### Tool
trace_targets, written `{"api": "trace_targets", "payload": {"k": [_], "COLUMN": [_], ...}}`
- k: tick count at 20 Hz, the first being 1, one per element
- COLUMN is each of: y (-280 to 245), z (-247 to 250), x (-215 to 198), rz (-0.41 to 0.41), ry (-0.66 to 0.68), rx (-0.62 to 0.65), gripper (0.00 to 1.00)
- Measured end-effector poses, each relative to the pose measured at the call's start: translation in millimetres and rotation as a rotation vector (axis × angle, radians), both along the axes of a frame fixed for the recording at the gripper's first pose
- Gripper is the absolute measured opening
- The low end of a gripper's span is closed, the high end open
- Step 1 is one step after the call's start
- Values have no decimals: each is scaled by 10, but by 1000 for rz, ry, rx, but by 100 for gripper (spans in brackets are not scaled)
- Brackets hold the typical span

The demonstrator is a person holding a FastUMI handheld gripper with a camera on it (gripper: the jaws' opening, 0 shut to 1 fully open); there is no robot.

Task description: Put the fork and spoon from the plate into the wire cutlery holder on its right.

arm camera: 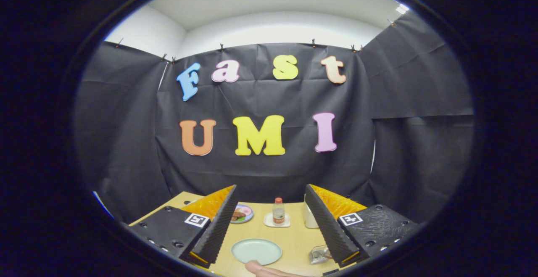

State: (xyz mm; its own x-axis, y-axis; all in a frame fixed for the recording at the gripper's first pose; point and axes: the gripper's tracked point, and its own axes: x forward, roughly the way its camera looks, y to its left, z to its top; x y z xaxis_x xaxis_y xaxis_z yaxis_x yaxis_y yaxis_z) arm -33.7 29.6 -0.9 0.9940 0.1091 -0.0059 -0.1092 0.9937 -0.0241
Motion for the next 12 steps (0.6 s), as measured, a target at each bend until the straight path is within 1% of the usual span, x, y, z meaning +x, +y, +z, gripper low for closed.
{"api": "trace_targets", "payload": {"k": [6,12], "y": [61,24], "z": [-14,-74], "x": [-26,6], "rz": [1,-32], "ry": [5,36], "rx": [-19,-11], "gripper": [96,96]}}
